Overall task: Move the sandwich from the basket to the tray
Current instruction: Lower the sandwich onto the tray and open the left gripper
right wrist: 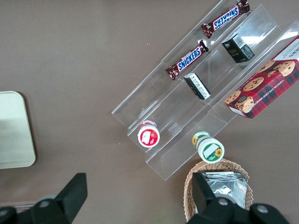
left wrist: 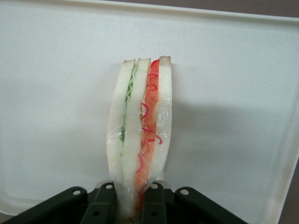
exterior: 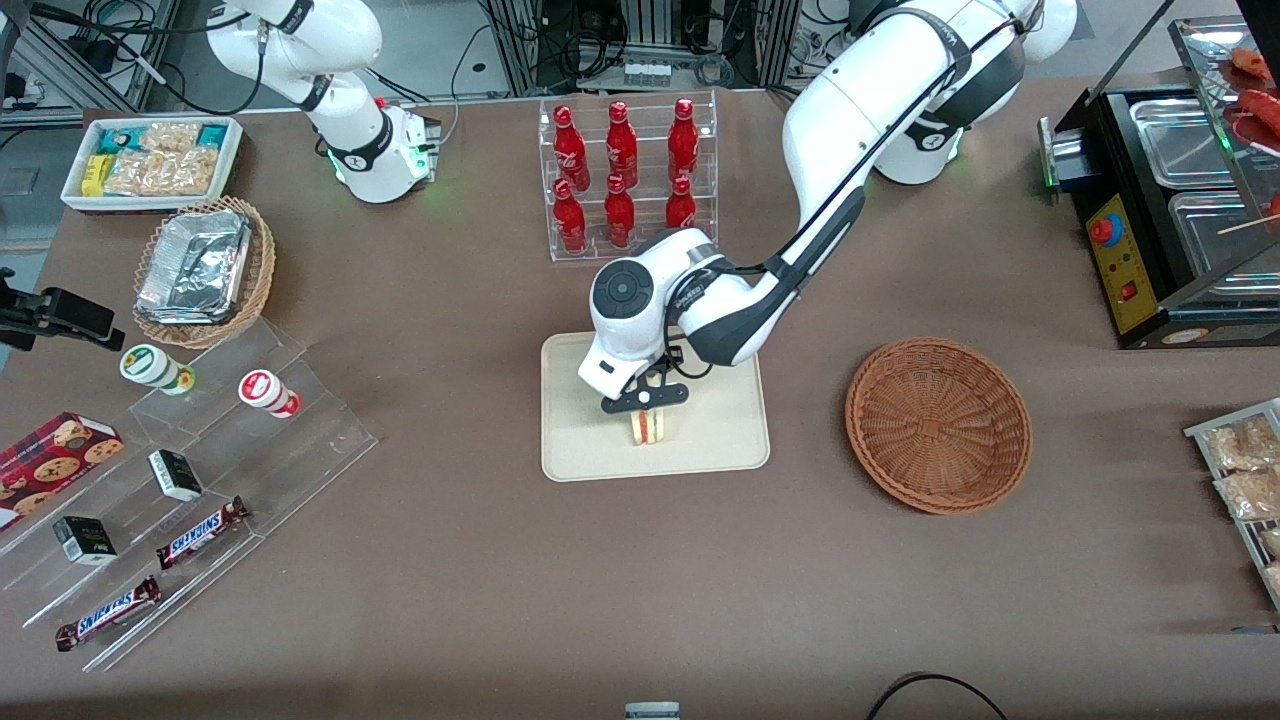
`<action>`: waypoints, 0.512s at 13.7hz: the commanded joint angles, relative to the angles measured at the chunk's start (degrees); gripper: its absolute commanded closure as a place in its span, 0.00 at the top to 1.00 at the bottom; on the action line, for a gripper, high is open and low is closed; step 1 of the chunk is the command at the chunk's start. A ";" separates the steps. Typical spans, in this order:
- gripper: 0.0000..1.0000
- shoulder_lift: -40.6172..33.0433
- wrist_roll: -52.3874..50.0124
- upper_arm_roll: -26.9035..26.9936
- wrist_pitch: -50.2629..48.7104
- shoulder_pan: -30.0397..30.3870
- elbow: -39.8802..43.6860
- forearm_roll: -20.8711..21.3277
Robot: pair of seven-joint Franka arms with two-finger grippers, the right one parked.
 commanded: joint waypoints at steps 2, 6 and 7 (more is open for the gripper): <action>0.00 0.73 -1.96 0.67 -2.47 -0.97 1.98 0.61; 0.00 1.52 -2.84 0.67 -2.29 -0.89 1.98 0.61; 0.21 1.70 -2.93 0.67 -2.20 -0.89 1.98 0.52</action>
